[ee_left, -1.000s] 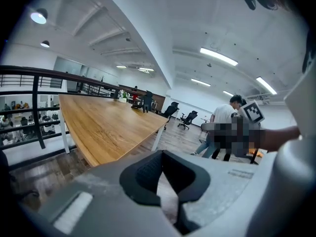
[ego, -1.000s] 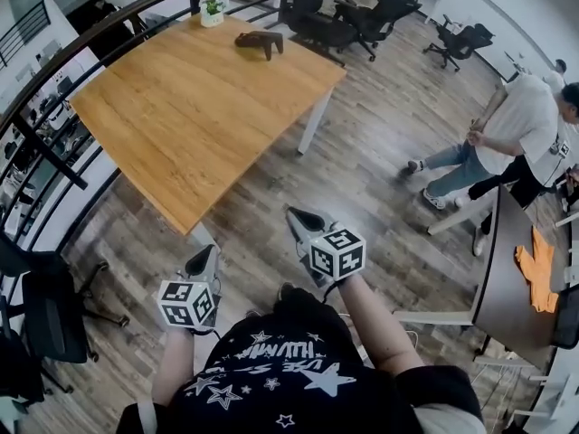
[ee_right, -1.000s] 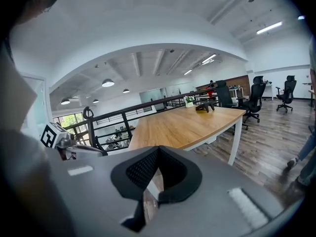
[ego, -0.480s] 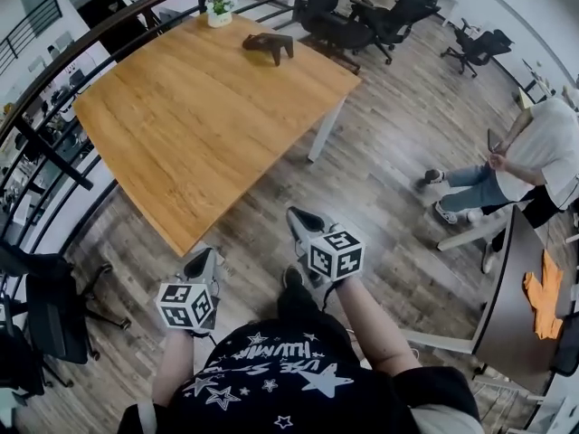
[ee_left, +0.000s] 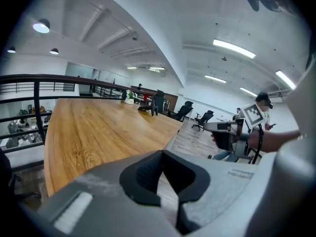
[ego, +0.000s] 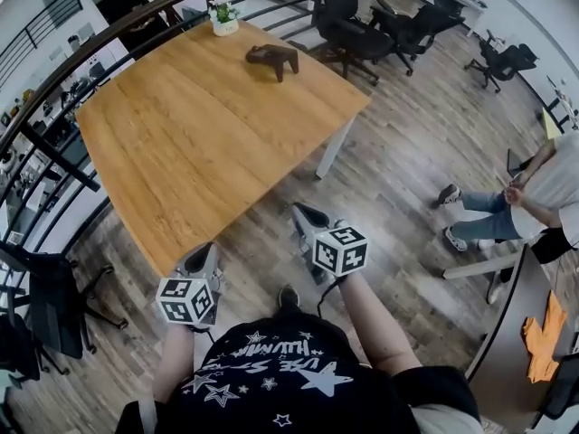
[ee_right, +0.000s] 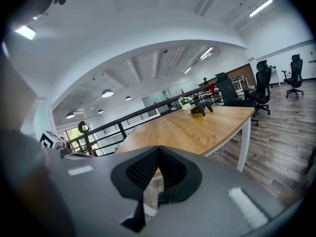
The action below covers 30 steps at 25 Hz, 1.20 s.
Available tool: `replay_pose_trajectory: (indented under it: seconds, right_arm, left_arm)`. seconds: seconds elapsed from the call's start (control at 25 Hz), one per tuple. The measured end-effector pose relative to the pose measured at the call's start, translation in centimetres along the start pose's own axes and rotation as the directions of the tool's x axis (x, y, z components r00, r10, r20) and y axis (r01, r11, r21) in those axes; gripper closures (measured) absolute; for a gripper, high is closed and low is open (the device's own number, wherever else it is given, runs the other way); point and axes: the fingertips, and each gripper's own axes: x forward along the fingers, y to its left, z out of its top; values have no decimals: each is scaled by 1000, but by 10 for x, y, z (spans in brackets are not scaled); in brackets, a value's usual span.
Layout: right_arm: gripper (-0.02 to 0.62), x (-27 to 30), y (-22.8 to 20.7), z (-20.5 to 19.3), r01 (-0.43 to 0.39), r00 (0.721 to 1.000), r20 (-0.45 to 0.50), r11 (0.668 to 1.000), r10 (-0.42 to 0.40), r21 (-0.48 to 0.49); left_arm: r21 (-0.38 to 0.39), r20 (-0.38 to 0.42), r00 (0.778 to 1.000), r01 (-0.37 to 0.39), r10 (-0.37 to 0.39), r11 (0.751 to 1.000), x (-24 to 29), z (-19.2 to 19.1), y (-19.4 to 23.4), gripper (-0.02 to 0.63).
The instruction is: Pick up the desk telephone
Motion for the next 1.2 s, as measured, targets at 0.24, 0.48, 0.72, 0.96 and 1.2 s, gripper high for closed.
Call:
replay_pose_trajectory:
  seconds: [0.24, 0.48, 0.72, 0.96, 1.2]
  right_arm:
    - [597, 1, -43, 16, -24, 1000, -8, 1000, 24, 3]
    - [597, -3, -79, 27, -17, 1000, 1, 999, 17, 29]
    - [597, 3, -90, 22, -19, 1000, -16, 998, 20, 57]
    - [597, 9, -108, 18, 4, 998, -58, 997, 0, 74]
    - [597, 30, -139, 41, 66, 996, -74, 993, -59, 95]
  left_arm:
    - [-10, 2, 999, -42, 42, 999, 31, 12, -12, 604]
    - [-36, 33, 996, -78, 79, 996, 50, 28, -21, 604]
    - [-53, -8, 998, -68, 68, 996, 64, 17, -28, 604]
    - [-69, -36, 998, -48, 45, 996, 90, 18, -22, 604]
    - [-83, -18, 1000, -26, 25, 996, 127, 47, 2, 604]
